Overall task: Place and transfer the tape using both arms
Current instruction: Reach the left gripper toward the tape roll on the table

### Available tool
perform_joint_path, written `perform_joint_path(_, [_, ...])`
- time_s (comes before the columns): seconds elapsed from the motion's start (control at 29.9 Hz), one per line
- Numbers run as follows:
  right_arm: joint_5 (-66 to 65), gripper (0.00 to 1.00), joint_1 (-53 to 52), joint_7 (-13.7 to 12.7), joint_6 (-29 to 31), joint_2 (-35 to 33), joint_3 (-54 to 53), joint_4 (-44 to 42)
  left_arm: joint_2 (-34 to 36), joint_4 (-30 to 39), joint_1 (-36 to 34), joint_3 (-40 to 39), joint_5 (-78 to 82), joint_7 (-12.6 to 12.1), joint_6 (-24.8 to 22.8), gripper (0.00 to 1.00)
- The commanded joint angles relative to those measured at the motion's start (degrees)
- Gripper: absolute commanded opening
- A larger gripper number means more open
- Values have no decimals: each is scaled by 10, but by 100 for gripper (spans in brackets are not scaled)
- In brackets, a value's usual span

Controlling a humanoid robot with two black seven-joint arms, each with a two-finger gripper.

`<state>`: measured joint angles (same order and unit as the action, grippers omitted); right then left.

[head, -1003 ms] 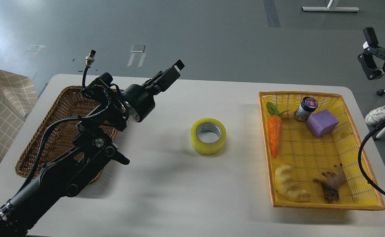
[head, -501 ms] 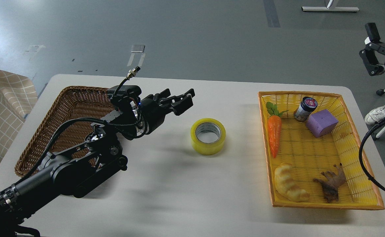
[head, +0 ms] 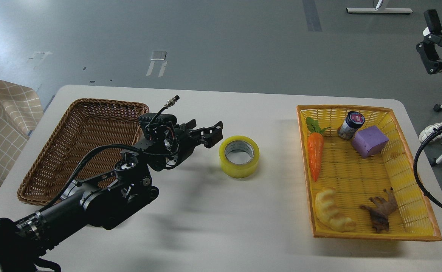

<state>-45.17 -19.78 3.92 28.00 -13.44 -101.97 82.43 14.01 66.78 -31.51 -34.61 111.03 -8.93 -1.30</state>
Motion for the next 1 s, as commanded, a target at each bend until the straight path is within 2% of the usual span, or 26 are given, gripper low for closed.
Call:
perform_joint_path(0.0, [0,100,1,-1,0,-1,-1,-1,-6,-2,-1,6,23,-16,0,93])
perform_joint_path(0.1, [0,100,1,-1,0,-1,-1,0,-22,-2,-1,7,36,-28,0,93])
perform_joint_path(0.27, [0,100,1,0,0,-2,-1,-1,-43,2,-2,6,60,-34,0,93])
perform_joint_path(0.47, [0,100,2,0,0,-1,0,-2,-61,3,-1,7,60,-57,-1,93])
perform_joint_path(0.97, [0,100,7,0,0,-1,0,-3,-78,-26,6,29,60,-63,-1,93])
